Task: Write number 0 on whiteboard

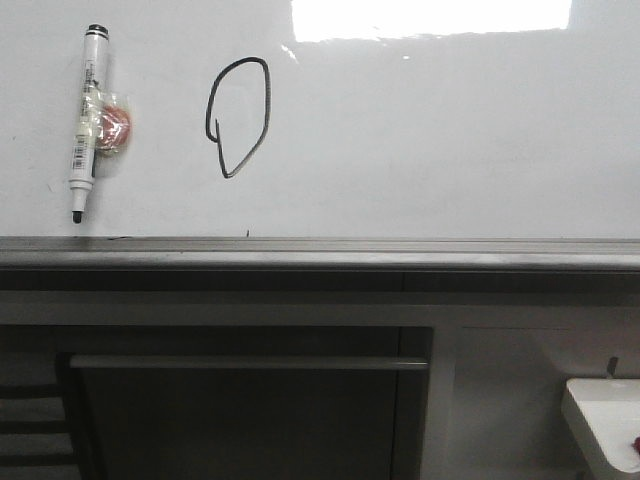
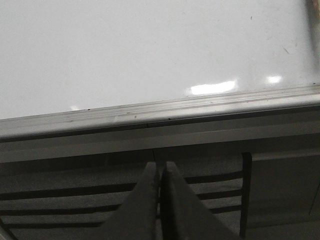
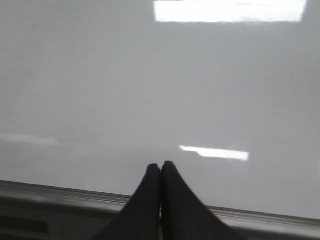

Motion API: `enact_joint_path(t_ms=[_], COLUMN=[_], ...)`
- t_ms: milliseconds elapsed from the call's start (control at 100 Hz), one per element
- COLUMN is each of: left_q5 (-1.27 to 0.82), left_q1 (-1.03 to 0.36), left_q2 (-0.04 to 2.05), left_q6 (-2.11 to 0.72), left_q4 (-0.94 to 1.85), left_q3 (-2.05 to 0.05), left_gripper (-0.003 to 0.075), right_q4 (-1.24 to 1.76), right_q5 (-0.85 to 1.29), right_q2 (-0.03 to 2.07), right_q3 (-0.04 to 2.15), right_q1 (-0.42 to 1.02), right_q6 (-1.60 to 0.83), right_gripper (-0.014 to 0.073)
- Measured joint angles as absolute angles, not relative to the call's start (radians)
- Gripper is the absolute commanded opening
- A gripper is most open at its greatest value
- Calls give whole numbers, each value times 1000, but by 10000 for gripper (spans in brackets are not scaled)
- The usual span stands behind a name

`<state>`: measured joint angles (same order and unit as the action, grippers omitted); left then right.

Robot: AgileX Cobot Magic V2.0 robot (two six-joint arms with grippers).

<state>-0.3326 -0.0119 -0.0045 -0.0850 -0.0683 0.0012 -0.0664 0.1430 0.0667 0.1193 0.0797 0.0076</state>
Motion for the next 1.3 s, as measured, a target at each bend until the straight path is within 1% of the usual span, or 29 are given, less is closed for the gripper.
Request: enact_joint_path(t_ms=[130, 270, 460, 710, 1300], left_q5=[-333, -334, -334, -334, -334], left_q1=[-12, -12, -12, -12, -12], left_q2=[-5, -5, -5, -5, -5], left_q6=[-85, -85, -85, -85, -85], left_q4=[-68, -70, -70, -70, -70], left_q3=[1, 1, 1, 1, 0], left_gripper=[-20, -20, -20, -20, -20], right_q4=[-66, -66, -55, -48, -48], right_q5=[143, 143, 167, 324, 328], right_q2=[9, -7, -9, -9, -11], right_q3=[77, 28, -8, -8, -8], right_q1=[-12, -52, -74, -86, -86], right_q6=[8, 9, 9, 9, 9], right_gripper=[-67, -67, -67, -67, -67])
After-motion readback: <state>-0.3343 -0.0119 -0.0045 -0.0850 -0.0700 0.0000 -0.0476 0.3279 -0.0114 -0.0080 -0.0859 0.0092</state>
